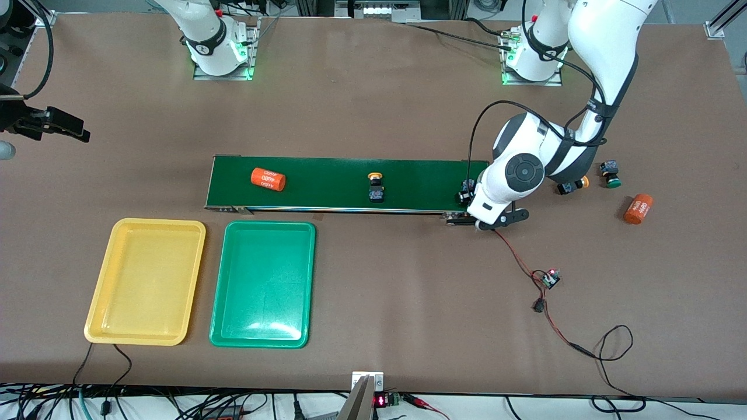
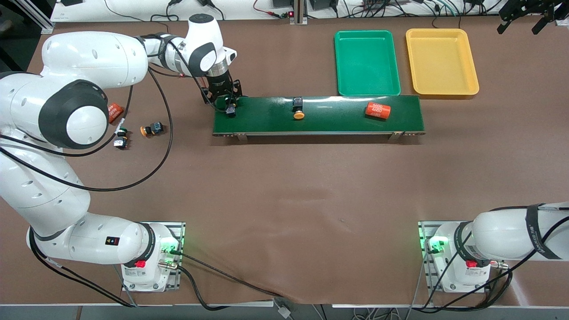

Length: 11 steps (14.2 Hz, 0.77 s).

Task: Sort buttons by color to trays
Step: 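Lower the green button onto the belt and open the left gripper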

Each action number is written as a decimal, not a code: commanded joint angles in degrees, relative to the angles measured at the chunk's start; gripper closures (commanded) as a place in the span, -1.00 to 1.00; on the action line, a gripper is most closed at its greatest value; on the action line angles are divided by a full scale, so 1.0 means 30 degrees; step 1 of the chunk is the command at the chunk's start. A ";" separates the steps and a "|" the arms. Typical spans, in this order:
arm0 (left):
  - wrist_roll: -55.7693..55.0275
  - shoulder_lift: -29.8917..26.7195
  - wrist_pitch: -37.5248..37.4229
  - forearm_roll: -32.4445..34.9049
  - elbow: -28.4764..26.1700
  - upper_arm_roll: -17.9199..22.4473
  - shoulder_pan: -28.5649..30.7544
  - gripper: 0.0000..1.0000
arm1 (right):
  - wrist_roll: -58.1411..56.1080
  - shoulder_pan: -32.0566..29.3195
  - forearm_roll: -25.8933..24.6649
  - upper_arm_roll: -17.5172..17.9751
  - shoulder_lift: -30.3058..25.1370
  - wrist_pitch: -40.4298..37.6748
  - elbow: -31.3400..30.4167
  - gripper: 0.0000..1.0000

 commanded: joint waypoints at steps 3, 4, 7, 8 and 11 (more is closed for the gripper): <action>-0.0935 -0.0032 -0.0006 0.0446 0.0753 0.0148 -0.0200 -0.93 | -0.0311 -0.0237 0.0026 0.0100 -0.0020 -0.0244 0.0133 -1.00; -0.1637 -0.0032 -0.0006 0.0446 0.1075 0.0119 -0.0200 -0.93 | -0.0311 -0.0237 0.0026 0.0100 -0.0020 -0.0244 0.0133 -1.00; -0.3427 -0.0032 -0.1432 0.0271 0.3002 0.0060 -0.0200 -0.93 | -0.0311 -0.0237 0.0026 0.0100 -0.0020 -0.0244 0.0133 -1.00; -0.3489 -0.0061 -0.2369 0.0183 0.3910 0.0060 -0.0200 -0.93 | -0.0311 -0.0237 0.0026 0.0100 -0.0020 -0.0244 0.0133 -1.00; -0.2907 -0.0061 -0.5269 0.0385 0.5936 0.0177 -0.0054 -0.92 | -0.0311 -0.0237 0.0026 0.0100 -0.0020 -0.0244 0.0133 -1.00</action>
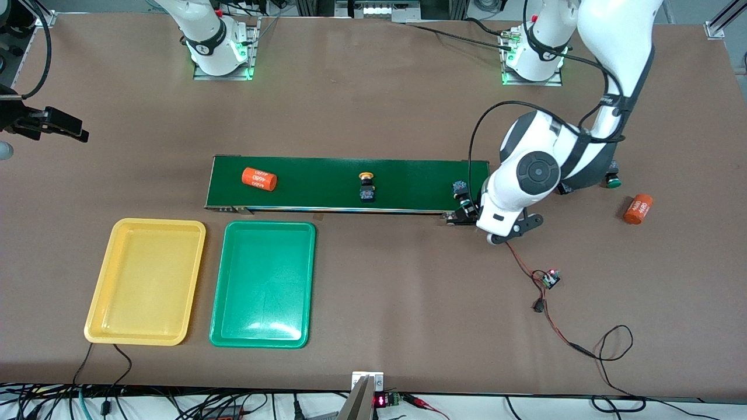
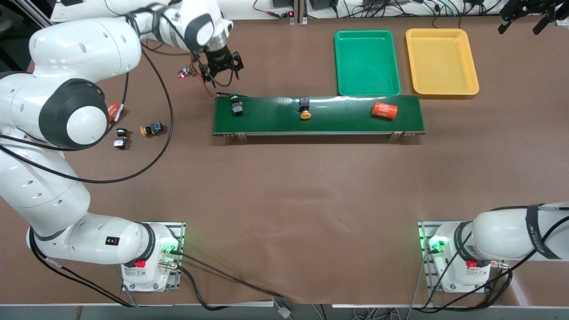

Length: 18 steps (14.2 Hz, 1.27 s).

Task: Sort buttons by color to trays
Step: 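Lower the green button onto the belt and open the left gripper, then withdraw the left gripper back over the remaining buttons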

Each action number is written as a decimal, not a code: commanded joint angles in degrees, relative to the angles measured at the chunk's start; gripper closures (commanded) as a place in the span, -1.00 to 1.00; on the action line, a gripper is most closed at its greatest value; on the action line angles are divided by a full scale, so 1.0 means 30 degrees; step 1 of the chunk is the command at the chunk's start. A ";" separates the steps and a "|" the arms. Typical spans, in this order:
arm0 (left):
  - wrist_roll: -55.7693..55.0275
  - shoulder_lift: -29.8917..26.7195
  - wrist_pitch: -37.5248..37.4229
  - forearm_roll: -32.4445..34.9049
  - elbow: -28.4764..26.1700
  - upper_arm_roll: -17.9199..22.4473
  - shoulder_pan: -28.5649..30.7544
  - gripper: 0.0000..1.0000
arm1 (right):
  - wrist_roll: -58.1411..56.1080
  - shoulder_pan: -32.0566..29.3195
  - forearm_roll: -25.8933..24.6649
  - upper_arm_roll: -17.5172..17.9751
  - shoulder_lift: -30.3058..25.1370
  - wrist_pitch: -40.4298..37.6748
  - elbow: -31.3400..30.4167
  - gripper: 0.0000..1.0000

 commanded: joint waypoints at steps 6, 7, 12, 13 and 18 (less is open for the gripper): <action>0.8882 0.0014 -0.6319 0.4458 0.1574 0.0290 0.1931 -0.90 | -0.0311 -0.0191 0.0026 0.0100 0.0009 -0.0243 0.0134 -1.00; 1.0931 0.0014 -0.6524 0.4809 0.1603 0.0290 0.2691 -0.90 | -0.0311 -0.0191 0.0026 0.0100 0.0009 -0.0243 0.0134 -1.00; 1.6421 0.0627 -0.6732 0.7442 0.1545 0.0261 0.4598 -0.90 | -0.0311 -0.0191 0.0026 0.0100 0.0009 -0.0243 0.0134 -1.00; 1.7533 0.0803 -0.6644 0.7884 0.1545 0.0202 0.5183 -0.90 | -0.0311 -0.0191 0.0026 0.0129 0.0009 -0.0243 0.0134 -1.00; 2.3047 0.1653 -0.5443 0.8617 0.1545 0.0143 0.7471 -0.90 | -0.0311 -0.0103 0.0026 0.0129 0.0039 -0.0243 0.0163 -1.00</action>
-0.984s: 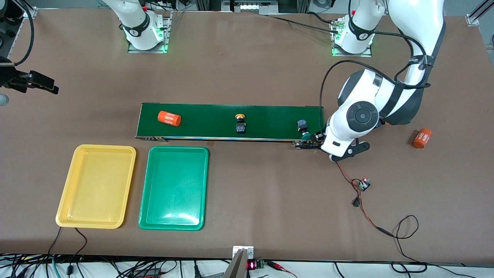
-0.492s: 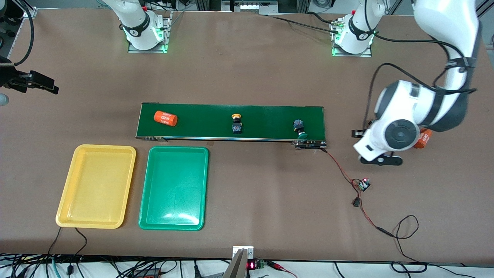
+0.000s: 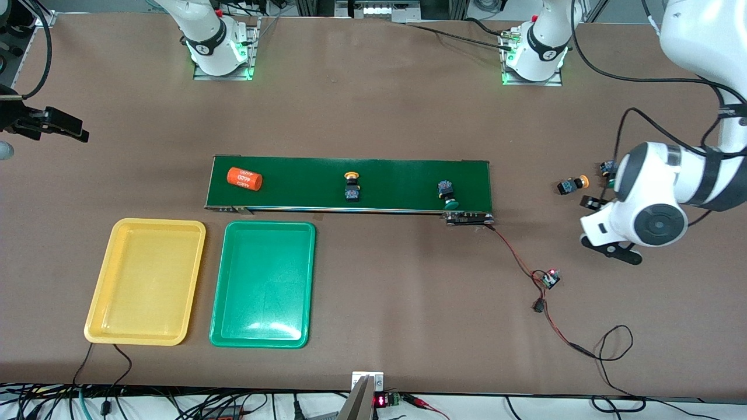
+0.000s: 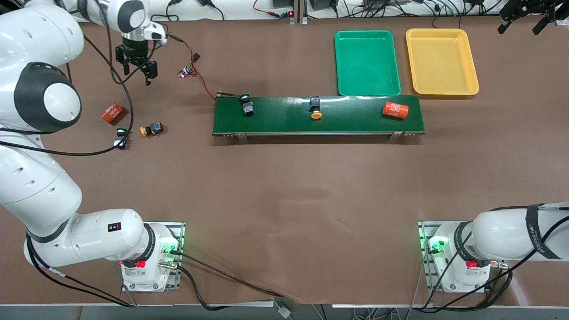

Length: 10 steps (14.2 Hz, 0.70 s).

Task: Sort buttons by color to trays
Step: 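Withdraw the left gripper back over the remaining buttons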

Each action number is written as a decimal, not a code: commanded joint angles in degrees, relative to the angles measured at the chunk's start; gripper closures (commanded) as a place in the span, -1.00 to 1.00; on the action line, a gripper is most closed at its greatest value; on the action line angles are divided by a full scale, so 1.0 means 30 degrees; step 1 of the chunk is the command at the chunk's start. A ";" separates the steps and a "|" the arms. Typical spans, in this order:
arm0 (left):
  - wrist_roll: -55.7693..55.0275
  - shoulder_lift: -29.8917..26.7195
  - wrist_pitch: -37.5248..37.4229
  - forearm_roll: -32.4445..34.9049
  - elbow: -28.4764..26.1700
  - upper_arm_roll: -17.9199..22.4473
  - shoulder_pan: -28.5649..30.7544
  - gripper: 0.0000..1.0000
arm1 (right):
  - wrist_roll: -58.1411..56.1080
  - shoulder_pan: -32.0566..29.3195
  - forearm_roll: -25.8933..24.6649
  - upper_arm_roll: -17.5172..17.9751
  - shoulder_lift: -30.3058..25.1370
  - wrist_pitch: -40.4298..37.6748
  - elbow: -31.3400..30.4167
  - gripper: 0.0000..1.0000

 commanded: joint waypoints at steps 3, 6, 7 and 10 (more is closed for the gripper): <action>0.3672 0.0956 0.0729 0.1866 0.0284 -0.0334 0.1686 -0.90 | -0.0195 -0.0075 0.0026 0.0111 0.0062 -0.0242 0.0221 -1.00; 0.5960 0.1980 0.2279 0.1985 0.0255 -0.0129 0.2917 -0.90 | -0.0311 -0.0046 0.0026 0.0111 0.0062 -0.0213 0.0222 -1.00; 0.6343 0.2215 0.2692 0.2478 0.0255 -0.0129 0.3095 -0.90 | -0.0282 -0.0075 0.0026 0.0111 0.0091 -0.0213 0.0222 -1.00; 0.6492 0.2744 0.3337 0.3420 0.0255 0.0047 0.3330 -0.90 | -0.0136 -0.0017 0.0026 0.0111 0.0092 -0.0242 0.0222 -1.00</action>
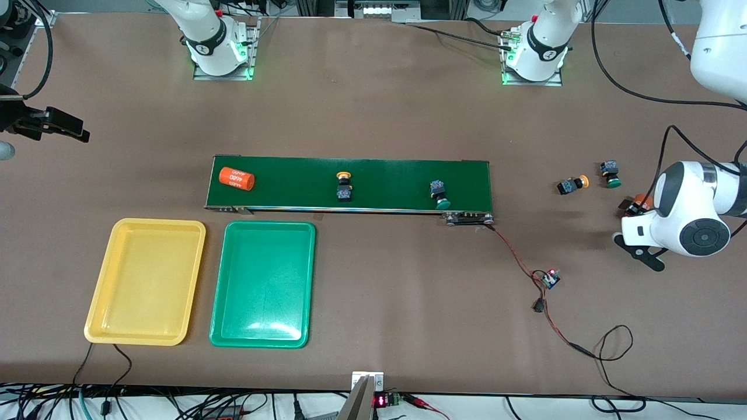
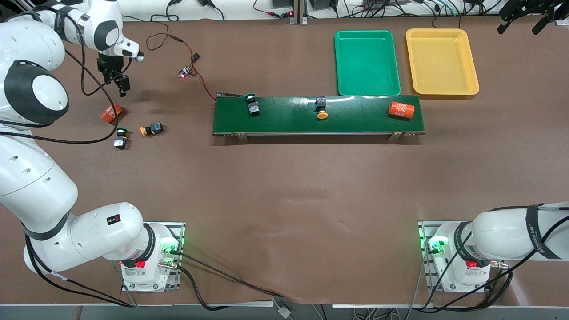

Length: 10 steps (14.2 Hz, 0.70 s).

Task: Sort buttons by color to trays
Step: 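Withdraw the left gripper back over the remaining buttons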

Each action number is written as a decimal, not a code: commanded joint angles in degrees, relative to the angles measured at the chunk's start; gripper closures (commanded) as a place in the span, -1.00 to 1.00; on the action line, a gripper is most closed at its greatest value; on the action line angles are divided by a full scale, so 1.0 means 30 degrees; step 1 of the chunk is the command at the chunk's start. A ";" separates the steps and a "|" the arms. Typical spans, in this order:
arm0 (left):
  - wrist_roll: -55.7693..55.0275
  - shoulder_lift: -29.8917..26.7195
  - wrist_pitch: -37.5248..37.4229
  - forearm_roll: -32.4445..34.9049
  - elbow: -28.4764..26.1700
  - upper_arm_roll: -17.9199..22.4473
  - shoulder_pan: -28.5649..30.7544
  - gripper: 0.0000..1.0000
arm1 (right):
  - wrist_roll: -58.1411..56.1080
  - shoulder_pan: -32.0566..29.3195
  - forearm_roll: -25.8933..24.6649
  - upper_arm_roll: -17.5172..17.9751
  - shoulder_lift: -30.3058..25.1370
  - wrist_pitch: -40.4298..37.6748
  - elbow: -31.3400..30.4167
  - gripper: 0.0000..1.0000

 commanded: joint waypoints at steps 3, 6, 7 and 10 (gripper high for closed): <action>0.0793 0.0701 0.0913 0.0684 0.0269 0.0077 0.0216 -0.90 | -0.0339 -0.0033 0.0026 0.0087 0.0113 -0.0242 0.0221 -1.00; 0.0823 0.0964 0.0973 0.1237 0.0298 0.0341 0.0217 -0.89 | -0.0398 -0.0003 0.0113 0.0116 0.0375 -0.0213 0.0250 -1.00; 0.0852 0.0994 0.0973 0.1357 0.0269 0.0370 0.0217 -0.89 | -0.0399 -0.0003 0.0143 0.0174 0.0464 -0.0213 0.0280 -1.00; 0.0852 0.1053 0.0827 0.1299 0.0006 0.0603 0.0246 -0.89 | -0.0341 0.0026 0.0173 0.0233 0.0494 -0.0213 0.0251 -1.00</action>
